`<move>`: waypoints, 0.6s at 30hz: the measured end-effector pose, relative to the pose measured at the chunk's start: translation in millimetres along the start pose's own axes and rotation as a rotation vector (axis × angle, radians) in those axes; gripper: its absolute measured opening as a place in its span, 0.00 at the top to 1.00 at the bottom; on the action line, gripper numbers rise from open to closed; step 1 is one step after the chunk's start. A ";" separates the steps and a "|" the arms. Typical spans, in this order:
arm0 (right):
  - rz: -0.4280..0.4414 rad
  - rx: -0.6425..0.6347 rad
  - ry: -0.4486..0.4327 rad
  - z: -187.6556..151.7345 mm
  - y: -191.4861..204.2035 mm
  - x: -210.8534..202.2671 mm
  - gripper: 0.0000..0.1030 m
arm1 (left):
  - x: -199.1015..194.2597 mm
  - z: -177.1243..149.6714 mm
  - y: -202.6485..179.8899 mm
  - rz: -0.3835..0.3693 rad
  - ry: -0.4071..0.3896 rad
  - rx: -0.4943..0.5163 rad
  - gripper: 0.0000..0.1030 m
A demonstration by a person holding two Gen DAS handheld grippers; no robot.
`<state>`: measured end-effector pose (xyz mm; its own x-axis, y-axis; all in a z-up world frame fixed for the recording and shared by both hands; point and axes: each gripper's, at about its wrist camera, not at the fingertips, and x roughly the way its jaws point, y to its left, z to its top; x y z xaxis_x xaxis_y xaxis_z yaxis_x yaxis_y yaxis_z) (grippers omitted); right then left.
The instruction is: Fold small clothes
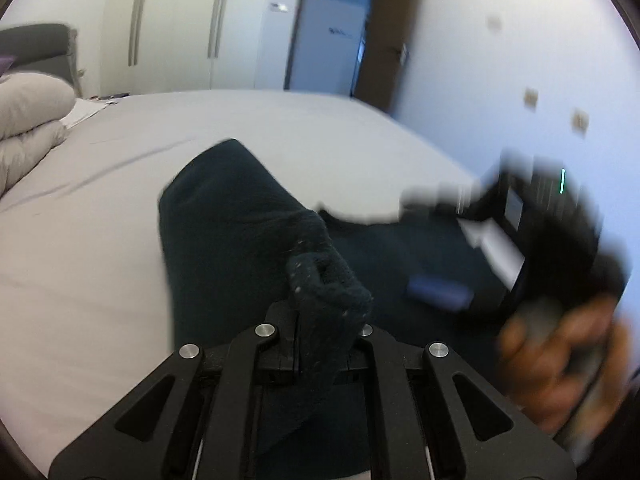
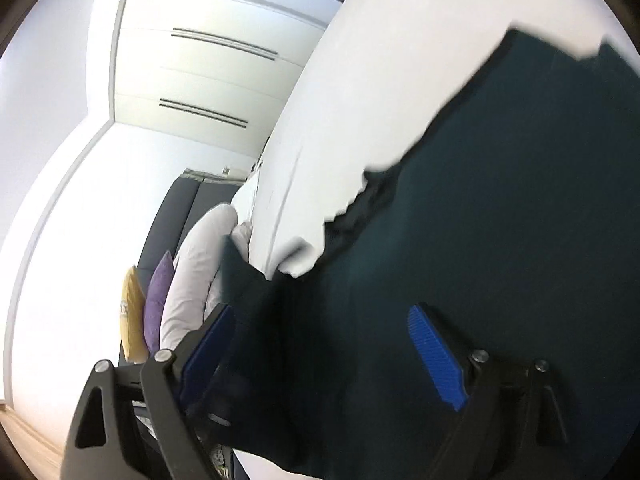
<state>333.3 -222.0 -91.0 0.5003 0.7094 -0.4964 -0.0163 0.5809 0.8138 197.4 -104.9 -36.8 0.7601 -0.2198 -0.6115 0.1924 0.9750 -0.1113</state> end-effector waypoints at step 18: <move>-0.021 -0.102 0.449 -6.9 36.9 105.9 0.24 | -25.2 -57.1 0.4 0.029 -0.021 0.115 0.93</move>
<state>379.7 -122.7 -115.6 0.0774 0.7864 -0.6128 -0.1064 0.6177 0.7792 142.9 -97.1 -66.1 0.7787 -0.1938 -0.5968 0.2393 0.9710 -0.0031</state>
